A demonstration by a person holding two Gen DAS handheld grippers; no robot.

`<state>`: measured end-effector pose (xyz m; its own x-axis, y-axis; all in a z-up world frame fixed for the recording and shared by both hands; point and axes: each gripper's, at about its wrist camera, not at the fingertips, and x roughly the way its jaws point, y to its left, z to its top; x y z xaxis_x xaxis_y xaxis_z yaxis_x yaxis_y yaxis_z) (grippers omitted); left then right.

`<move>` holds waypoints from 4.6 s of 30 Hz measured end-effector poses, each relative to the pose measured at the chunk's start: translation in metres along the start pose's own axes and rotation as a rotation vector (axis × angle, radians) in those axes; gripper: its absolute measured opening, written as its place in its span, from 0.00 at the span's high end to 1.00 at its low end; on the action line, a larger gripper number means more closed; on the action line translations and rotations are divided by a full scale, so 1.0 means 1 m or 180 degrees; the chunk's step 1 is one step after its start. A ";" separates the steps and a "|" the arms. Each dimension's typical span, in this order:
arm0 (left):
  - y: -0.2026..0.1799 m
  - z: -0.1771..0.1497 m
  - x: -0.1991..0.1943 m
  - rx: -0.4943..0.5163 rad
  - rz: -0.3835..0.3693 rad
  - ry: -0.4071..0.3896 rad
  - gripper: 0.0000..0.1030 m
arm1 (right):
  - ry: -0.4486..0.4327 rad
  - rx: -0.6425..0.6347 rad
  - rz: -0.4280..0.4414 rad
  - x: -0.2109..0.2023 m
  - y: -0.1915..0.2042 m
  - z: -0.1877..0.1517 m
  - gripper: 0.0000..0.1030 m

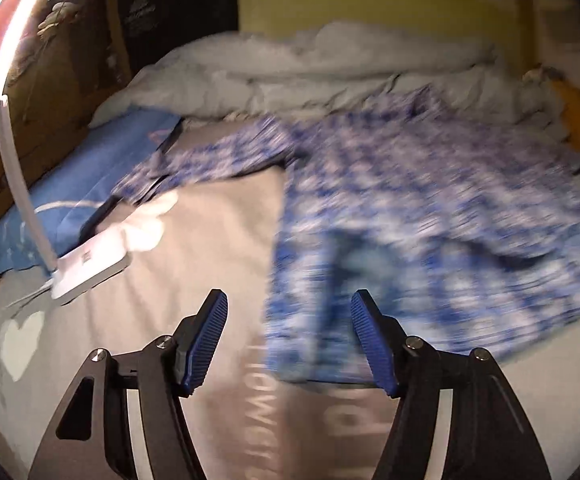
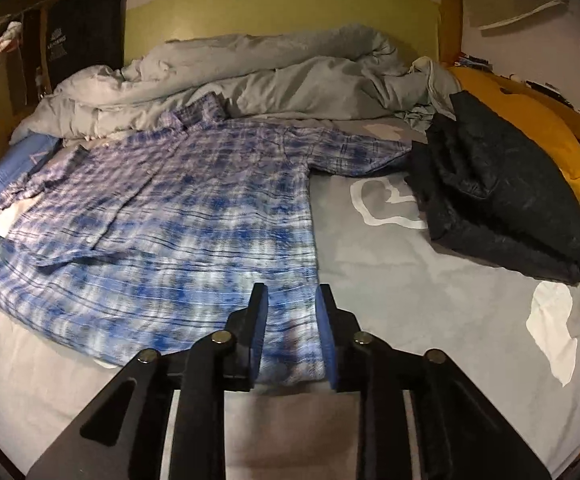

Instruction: Fold large clothes

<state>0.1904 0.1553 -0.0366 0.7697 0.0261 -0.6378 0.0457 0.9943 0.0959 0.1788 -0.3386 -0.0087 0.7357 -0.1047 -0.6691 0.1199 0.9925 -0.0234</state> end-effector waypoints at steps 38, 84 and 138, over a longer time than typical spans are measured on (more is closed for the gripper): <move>-0.093 -0.029 0.069 0.1146 -0.0090 0.0219 0.93 | 0.0380 -0.1292 -0.0215 0.053 0.089 -0.044 0.92; -0.050 0.115 0.135 0.0764 -0.0896 0.0924 0.96 | 0.0397 -0.0616 0.0142 0.079 0.059 0.053 0.95; 0.050 0.060 0.120 -0.0350 -0.0090 0.0190 0.13 | 0.0275 0.0254 -0.0421 0.082 -0.060 0.054 0.35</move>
<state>0.3236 0.2015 -0.0623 0.7297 0.0008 -0.6838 -0.0057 1.0000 -0.0049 0.2675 -0.4098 -0.0220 0.6505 -0.2249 -0.7254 0.2671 0.9619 -0.0587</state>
